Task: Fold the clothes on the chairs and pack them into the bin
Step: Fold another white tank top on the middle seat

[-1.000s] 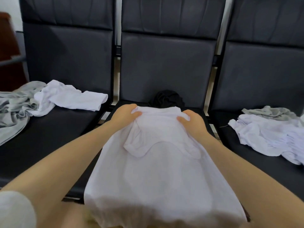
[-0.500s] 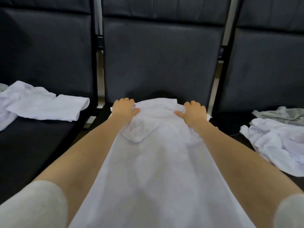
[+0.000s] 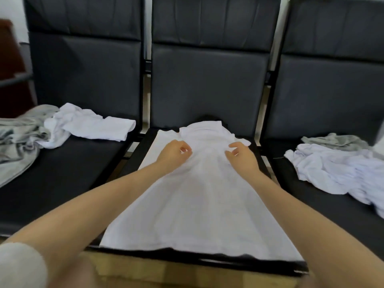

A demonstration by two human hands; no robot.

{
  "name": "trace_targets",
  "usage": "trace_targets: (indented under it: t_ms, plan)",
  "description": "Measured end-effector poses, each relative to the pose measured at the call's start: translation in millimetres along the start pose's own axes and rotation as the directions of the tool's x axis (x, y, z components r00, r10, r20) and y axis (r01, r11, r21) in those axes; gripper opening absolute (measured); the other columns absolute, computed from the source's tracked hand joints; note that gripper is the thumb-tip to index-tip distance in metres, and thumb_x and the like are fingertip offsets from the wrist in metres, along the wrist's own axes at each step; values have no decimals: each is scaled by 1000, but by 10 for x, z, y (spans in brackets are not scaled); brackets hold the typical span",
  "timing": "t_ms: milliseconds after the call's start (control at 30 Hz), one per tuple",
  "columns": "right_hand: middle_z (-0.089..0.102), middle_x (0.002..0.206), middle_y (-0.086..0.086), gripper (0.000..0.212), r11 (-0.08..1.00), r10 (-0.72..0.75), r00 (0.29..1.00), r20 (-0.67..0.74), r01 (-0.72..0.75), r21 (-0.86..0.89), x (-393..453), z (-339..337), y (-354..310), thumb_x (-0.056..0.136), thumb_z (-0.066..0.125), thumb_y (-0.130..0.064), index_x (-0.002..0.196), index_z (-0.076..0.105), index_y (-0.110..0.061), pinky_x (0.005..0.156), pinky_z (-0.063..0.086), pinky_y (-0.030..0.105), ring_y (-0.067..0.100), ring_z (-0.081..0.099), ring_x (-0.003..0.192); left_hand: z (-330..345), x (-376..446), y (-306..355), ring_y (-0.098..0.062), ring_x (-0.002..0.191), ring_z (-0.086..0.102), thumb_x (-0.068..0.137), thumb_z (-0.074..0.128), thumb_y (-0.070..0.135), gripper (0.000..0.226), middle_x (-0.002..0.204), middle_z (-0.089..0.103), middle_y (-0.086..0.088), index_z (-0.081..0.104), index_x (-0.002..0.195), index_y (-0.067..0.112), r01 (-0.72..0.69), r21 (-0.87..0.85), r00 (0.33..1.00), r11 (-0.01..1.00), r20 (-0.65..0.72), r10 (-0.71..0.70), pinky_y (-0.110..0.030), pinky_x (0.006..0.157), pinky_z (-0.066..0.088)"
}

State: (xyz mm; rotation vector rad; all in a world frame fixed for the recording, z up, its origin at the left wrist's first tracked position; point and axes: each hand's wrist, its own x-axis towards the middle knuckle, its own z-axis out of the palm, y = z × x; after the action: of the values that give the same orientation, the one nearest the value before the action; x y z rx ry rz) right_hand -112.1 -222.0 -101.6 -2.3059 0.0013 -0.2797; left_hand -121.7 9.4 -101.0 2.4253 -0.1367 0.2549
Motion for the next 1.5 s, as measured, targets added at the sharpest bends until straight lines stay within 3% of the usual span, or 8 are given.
trace_targets:
  t_ms: [333, 567, 733, 833, 933, 1067, 1200, 1500]
  plan:
    - [63, 88, -9, 15, 976, -68, 915, 397, 143, -163, -1017, -422, 136, 92, 57, -28, 90, 68, -19, 66, 42, 18, 11, 60, 85, -24, -1403, 233, -4, 76, 52, 85, 63, 45, 12, 86, 57, 13, 65, 86, 33, -210, -12, 894, 978, 402, 197, -19, 73, 43]
    - [65, 71, -11, 11, 998, -54, 847, 529, 65, -2, -1332, -516, 138, 91, 61, -26, 84, 69, -23, 52, 40, 6, -7, 56, 55, 160, -1778, 154, -4, 91, 46, 77, 66, 57, 41, 100, 52, 11, 61, 106, 30, -532, 114, 789, 839, 427, 442, -19, 84, 36]
    - [65, 85, -8, 24, 973, -118, 796, 594, 212, -91, -1547, -385, 78, 89, 59, -47, 90, 68, -24, 74, 46, 21, 7, 58, 79, 230, -1747, 134, -2, 75, 50, 94, 56, 36, 17, 81, 57, 10, 63, 90, 21, -385, -1, 885, 923, 285, 369, -16, 68, 39]
    - [55, 81, -15, 30, 936, -165, 766, 622, 320, -147, -1622, -324, -37, 78, 57, -70, 81, 51, -41, 65, 37, 21, 3, 50, 72, 213, -1648, 147, 1, 65, 49, 99, 49, 30, 24, 71, 58, 12, 62, 81, 20, -177, -192, 947, 965, 233, 220, -13, 62, 36]
    - [50, 79, -13, 31, 842, -257, 760, 597, 480, -248, -1631, -234, -43, 83, 60, -58, 79, 46, -30, 62, 33, 25, 9, 51, 75, 191, -1532, 173, -6, 69, 48, 101, 44, 25, 34, 76, 60, -5, 62, 81, 5, -39, -317, 968, 948, 222, 114, -21, 67, 38]
    - [51, 78, 0, 20, 885, -275, 817, 508, 421, -198, -1497, -166, -16, 98, 46, -19, 79, 46, -13, 62, 30, 27, 20, 50, 78, 151, -1384, 145, -4, 62, 45, 102, 42, 24, 37, 64, 51, 8, 52, 67, 13, 1, -367, 978, 930, 195, 75, -16, 60, 36]
    - [47, 68, -7, 33, 952, -232, 884, 407, 291, -90, -1253, -282, -28, 99, 46, -17, 67, 46, -17, 60, 34, 8, 11, 46, 69, -30, -1171, 157, -2, 58, 39, 99, 49, 28, 38, 60, 44, 9, 45, 63, 16, -124, -216, 968, 969, 188, 166, -18, 61, 33]
    - [58, 81, 3, 24, 987, -158, 966, 203, 160, 10, -835, -598, 128, 98, 44, -11, 83, 62, -5, 63, 38, 23, 14, 50, 75, -516, -863, -57, -3, 74, 54, 95, 54, 27, 11, 80, 61, 15, 64, 90, 24, -208, 218, 967, 954, 191, 167, -16, 64, 35]
